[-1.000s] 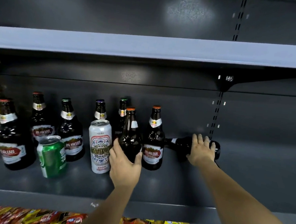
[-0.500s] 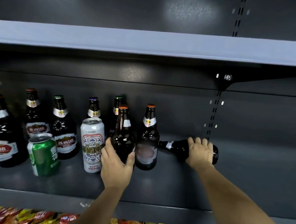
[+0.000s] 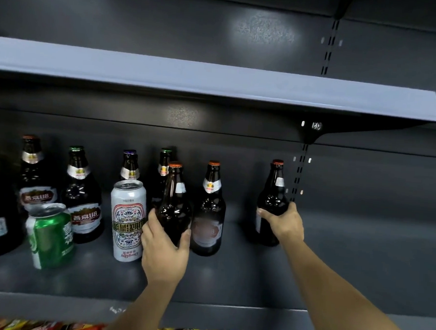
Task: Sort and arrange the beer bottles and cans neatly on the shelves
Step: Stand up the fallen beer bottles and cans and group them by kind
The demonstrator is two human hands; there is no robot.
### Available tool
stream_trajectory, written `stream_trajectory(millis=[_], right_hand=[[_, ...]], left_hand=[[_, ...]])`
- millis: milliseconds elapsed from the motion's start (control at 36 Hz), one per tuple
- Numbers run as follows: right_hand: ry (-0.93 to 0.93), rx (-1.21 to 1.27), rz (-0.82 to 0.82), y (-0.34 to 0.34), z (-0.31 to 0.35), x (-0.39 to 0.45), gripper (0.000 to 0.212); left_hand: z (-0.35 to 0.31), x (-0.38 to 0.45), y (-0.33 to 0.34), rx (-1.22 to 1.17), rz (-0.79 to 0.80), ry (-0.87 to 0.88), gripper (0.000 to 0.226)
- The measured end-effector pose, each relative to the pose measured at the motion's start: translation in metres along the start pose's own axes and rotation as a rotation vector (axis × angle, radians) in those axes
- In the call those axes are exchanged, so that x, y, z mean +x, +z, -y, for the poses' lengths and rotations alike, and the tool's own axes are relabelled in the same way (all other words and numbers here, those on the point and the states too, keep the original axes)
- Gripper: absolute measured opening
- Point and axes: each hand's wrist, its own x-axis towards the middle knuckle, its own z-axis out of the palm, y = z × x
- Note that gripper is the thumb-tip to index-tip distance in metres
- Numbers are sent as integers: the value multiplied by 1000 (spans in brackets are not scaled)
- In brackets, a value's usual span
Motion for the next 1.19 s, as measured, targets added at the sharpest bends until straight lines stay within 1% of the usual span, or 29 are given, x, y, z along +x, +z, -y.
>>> stream_trajectory(millis=[139,222,333,417,472,556,667,778,833,889,944,1000,1083,1194], right_hand=[[44,27,-14,6,-6,4,78],[66,48,-9,9,-8,7,79],[43,60,-37,15,-10,1,79],[27,50,-12,21,-17,-10,82],[31,0,-21,22,-22,-21,84],[11,-158,-65,18,-25,-38,84],[-78,-331,-81,8,-27,-64,79],[-130,-449,-81,-4,-31,-86,71],[-135,-497,-95,-10,-34,-95,70],[-137,-498,-127,-15,-38,-102,69],[-153,-502,-152,-20,-42,-108,67],[-180,-545,-154,-25,-46,-110,65],[-213,-590,-143,-37,-51,-107,62],[-236,-573,-108,-52,-56,-97,59]], left_hand=[[0,1,-1,0,7,0,89],[0,1,-1,-6,8,-2,89],[-1,1,-1,-15,12,-5,89],[-1,1,-3,-18,19,-6,89],[-1,1,-3,-19,20,-4,89],[-1,1,-4,-37,32,-3,89],[-2,2,-9,-67,79,-25,90],[-7,5,-17,-165,136,-93,90],[-7,3,-21,-234,116,-144,87],[-8,-4,-24,-298,36,-185,80],[-13,-16,-27,-324,-40,-145,72],[-21,-27,-28,-346,-61,-63,65],[-41,-38,-24,-376,-14,34,53],[-69,-49,-8,-364,128,170,36]])
